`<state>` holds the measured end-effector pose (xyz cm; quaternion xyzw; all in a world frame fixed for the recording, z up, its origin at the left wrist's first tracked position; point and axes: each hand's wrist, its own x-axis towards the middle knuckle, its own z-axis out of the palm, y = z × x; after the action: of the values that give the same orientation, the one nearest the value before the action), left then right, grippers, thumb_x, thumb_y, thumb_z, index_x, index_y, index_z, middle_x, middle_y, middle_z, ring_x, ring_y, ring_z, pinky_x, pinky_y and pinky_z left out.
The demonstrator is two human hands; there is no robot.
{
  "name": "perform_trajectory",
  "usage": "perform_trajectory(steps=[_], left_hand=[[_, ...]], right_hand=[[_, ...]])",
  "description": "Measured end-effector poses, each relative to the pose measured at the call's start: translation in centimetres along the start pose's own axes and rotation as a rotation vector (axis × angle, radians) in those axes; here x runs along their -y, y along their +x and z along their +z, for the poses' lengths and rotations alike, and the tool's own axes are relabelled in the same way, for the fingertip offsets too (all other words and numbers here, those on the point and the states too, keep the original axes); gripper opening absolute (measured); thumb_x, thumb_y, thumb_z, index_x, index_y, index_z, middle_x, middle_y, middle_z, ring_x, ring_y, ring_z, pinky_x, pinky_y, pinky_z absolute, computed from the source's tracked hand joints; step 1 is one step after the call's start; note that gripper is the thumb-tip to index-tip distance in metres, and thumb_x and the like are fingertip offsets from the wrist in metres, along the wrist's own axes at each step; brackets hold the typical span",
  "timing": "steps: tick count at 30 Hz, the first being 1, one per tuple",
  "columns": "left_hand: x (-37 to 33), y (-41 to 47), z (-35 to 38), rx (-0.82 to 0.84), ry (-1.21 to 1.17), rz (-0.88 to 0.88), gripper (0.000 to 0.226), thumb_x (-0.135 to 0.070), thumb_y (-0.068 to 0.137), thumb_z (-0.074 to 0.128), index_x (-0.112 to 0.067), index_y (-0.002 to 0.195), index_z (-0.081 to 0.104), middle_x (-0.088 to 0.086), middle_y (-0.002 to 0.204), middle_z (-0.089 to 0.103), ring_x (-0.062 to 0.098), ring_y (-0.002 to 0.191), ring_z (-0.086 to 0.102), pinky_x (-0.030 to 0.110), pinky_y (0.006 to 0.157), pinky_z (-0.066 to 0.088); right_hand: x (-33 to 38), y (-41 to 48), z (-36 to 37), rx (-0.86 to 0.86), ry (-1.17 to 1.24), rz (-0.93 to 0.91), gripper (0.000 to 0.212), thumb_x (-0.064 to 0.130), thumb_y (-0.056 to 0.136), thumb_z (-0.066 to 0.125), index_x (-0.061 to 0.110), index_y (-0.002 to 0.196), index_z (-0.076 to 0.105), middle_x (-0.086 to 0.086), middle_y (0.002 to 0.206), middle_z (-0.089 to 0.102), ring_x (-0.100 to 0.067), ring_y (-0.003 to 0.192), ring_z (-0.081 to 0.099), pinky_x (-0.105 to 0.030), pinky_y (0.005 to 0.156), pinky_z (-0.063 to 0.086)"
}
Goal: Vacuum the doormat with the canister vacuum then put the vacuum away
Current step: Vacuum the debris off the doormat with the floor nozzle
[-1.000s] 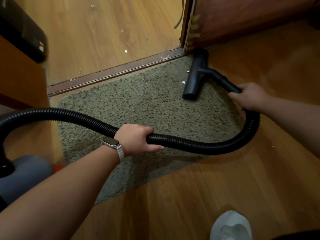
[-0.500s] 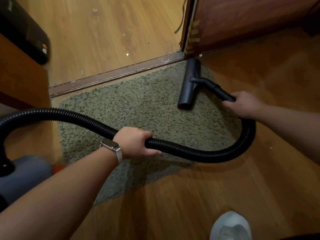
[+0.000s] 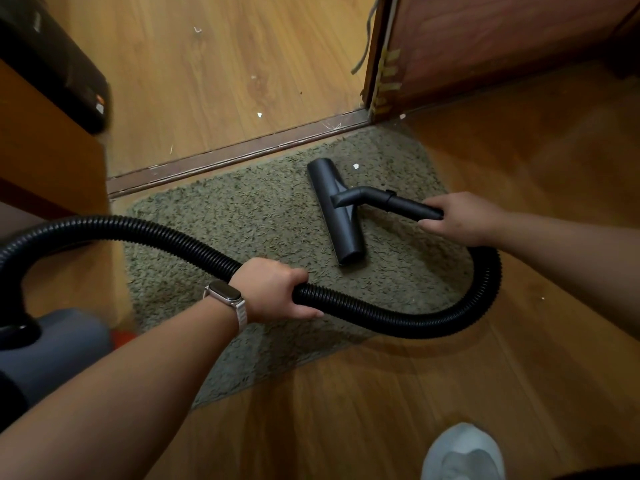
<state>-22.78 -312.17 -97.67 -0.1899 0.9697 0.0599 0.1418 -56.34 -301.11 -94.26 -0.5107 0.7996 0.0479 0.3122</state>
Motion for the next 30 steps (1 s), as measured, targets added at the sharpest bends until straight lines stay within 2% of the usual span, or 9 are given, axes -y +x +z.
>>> perform_trajectory(steps=[5,7,10,14,19,21,26,30], left_hand=[[0.0,0.0,-0.1,-0.004,-0.006,-0.014,0.065,-0.088,0.075,0.041,-0.028,0.092,0.058,-0.007,0.077,0.064,0.016,0.073,0.065,0.029,0.063,0.049],[0.0,0.0,-0.2,-0.005,-0.014,-0.024,0.065,-0.088,0.075,0.041,-0.027,0.091,0.058,-0.007,0.076,0.064,0.016,0.071,0.064,0.028,0.061,0.048],[0.0,0.0,-0.3,-0.006,-0.016,-0.028,0.066,-0.089,0.075,0.04,-0.027,0.09,0.058,-0.007,0.075,0.064,0.016,0.071,0.064,0.028,0.061,0.049],[0.2,-0.4,-0.1,0.003,-0.006,-0.026,0.065,-0.088,0.074,0.041,-0.028,0.091,0.058,-0.007,0.08,0.065,0.017,0.076,0.065,0.029,0.064,0.048],[0.5,-1.2,0.2,0.017,0.004,-0.008,0.065,-0.088,0.075,0.041,-0.027,0.091,0.057,-0.007,0.079,0.064,0.017,0.075,0.064,0.029,0.061,0.044],[0.7,-1.3,0.3,0.015,0.0,-0.005,0.064,-0.088,0.075,0.04,-0.028,0.09,0.056,-0.007,0.078,0.064,0.017,0.073,0.064,0.029,0.061,0.047],[1.1,-1.3,0.5,0.002,-0.028,-0.029,0.068,-0.089,0.074,0.039,-0.027,0.091,0.058,-0.009,0.072,0.06,0.017,0.071,0.064,0.029,0.062,0.049],[1.5,-1.1,0.7,-0.041,-0.035,-0.049,0.074,-0.093,0.071,0.033,-0.028,0.092,0.06,-0.008,0.072,0.063,0.016,0.069,0.065,0.027,0.059,0.047]], right_hand=[[-1.8,-0.6,-0.1,-0.073,0.115,0.098,0.019,0.043,0.1,0.052,0.029,0.112,0.055,-0.005,0.083,0.065,-0.023,0.069,0.063,-0.033,0.058,0.047],[-2.9,-0.4,-0.3,-0.104,0.147,0.176,0.028,0.044,0.099,0.053,0.02,0.112,0.059,-0.008,0.084,0.066,-0.026,0.071,0.065,-0.037,0.063,0.052],[-3.6,0.0,-0.6,-0.11,0.155,0.264,0.034,0.045,0.098,0.053,0.015,0.112,0.061,-0.01,0.085,0.066,-0.027,0.072,0.065,-0.033,0.059,0.05],[-1.9,0.5,-0.4,-0.08,0.127,0.189,0.03,0.044,0.099,0.052,0.019,0.114,0.061,-0.009,0.087,0.066,-0.025,0.074,0.064,-0.033,0.061,0.048],[2.0,1.5,-0.1,-0.056,0.033,0.031,0.023,0.043,0.098,0.053,0.023,0.106,0.062,-0.004,0.082,0.063,-0.021,0.07,0.06,-0.031,0.057,0.043],[2.7,1.8,-0.2,-0.043,0.011,0.003,0.023,0.043,0.098,0.054,0.023,0.104,0.062,-0.004,0.082,0.063,-0.021,0.069,0.06,-0.031,0.056,0.042],[1.4,2.4,-1.1,-0.084,0.031,0.088,0.027,0.045,0.099,0.052,0.023,0.111,0.061,-0.005,0.082,0.064,-0.022,0.069,0.062,-0.03,0.055,0.042],[-0.8,3.0,-1.7,-0.113,0.109,0.226,0.035,0.046,0.097,0.054,0.018,0.117,0.061,-0.01,0.083,0.067,-0.027,0.07,0.067,-0.038,0.061,0.056]])
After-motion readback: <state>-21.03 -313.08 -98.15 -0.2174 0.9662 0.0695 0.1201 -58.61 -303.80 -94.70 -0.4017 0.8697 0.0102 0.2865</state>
